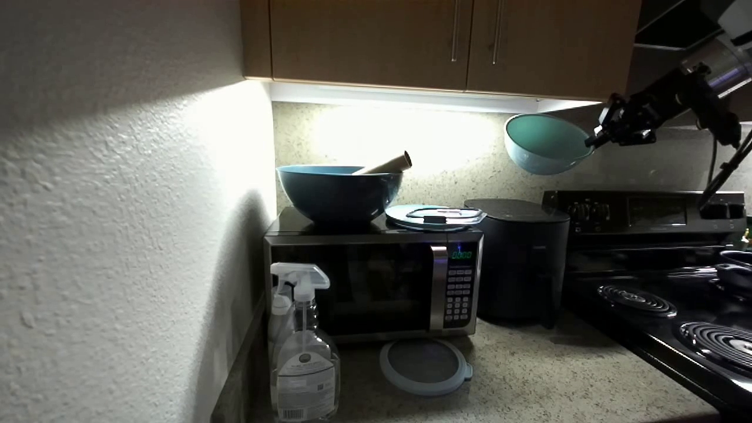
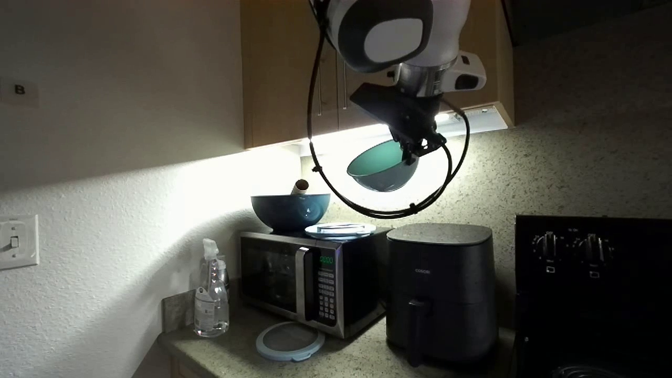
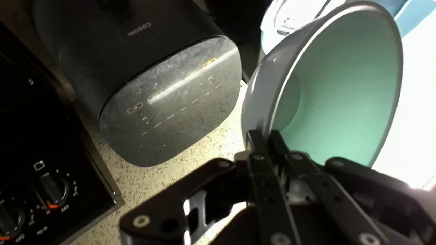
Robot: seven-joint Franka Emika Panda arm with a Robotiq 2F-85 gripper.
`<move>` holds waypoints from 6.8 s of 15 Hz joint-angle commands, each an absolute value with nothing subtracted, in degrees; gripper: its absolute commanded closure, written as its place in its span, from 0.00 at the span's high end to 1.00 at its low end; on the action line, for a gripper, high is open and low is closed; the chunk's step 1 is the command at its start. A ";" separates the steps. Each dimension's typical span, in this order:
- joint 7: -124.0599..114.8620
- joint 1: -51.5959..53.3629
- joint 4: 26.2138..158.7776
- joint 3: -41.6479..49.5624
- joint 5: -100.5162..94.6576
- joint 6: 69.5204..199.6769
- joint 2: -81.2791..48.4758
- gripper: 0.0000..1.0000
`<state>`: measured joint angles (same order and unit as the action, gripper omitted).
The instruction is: Pick up the bowl and put it on top of the air fryer
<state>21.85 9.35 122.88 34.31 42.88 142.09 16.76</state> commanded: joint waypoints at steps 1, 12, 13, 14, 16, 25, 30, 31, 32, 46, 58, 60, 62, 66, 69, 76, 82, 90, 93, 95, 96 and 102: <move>19.35 4.64 117.76 31.50 50.72 133.57 11.17 0.02; 16.28 -7.55 115.77 21.23 53.39 135.27 5.43 0.02; 15.01 -8.00 115.31 21.09 53.09 133.70 4.75 0.02; 14.20 -8.86 114.31 21.00 53.58 132.22 3.52 0.02; 12.36 -10.51 112.76 20.95 54.14 130.02 1.55 0.02; 7.27 -16.64 107.12 20.37 53.04 120.90 -3.13 0.08; 5.35 -17.33 104.12 20.42 52.03 119.59 -6.35 0.02; 5.07 -17.49 103.26 20.40 51.73 118.54 -7.42 0.02; 4.89 -17.62 102.61 20.31 51.56 118.10 -8.38 0.02; 0.96 -18.11 90.89 16.95 41.26 117.23 -14.96 0.02; -2.18 -19.32 82.58 15.46 41.29 121.53 -20.72 0.02; -4.04 -19.71 79.68 15.09 41.30 121.37 -22.46 0.02; -6.41 -20.43 76.82 14.41 41.86 119.48 -24.16 0.02; -9.17 -22.08 73.96 12.40 43.16 115.61 -25.84 0.02; -11.33 -22.77 73.26 11.85 43.22 113.62 -26.48 0.02; -12.85 -22.41 75.42 11.79 42.03 114.32 -26.03 0.08; -13.05 -22.41 75.39 11.79 42.03 114.32 -26.11 0.08; -12.82 -21.27 76.33 12.94 41.86 116.48 -25.78 0.53; -13.03 -22.34 75.45 11.91 41.80 115.15 -26.22 0.47; -13.01 -22.33 75.45 11.90 41.80 115.15 -26.22 0.60; -13.00 -22.32 75.45 11.90 41.80 115.15 -26.22 0.65; -12.01 -21.53 77.04 12.85 42.43 116.64 -25.37 0.92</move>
